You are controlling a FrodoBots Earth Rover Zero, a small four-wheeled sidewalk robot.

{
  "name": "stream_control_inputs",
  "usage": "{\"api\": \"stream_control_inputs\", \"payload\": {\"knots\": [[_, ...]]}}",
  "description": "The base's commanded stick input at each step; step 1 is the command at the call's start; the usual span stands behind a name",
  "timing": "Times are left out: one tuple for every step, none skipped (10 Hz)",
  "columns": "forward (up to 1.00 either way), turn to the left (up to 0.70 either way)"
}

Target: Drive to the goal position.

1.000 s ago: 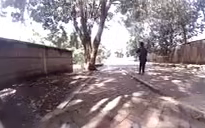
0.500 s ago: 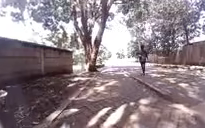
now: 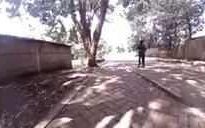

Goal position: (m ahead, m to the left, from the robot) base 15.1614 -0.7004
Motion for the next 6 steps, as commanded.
{"api": "stream_control_inputs", "payload": {"knots": [[0.70,0.00],[0.70,0.00],[0.70,0.00],[0.70,0.00],[0.70,0.00],[0.70,0.00]]}}
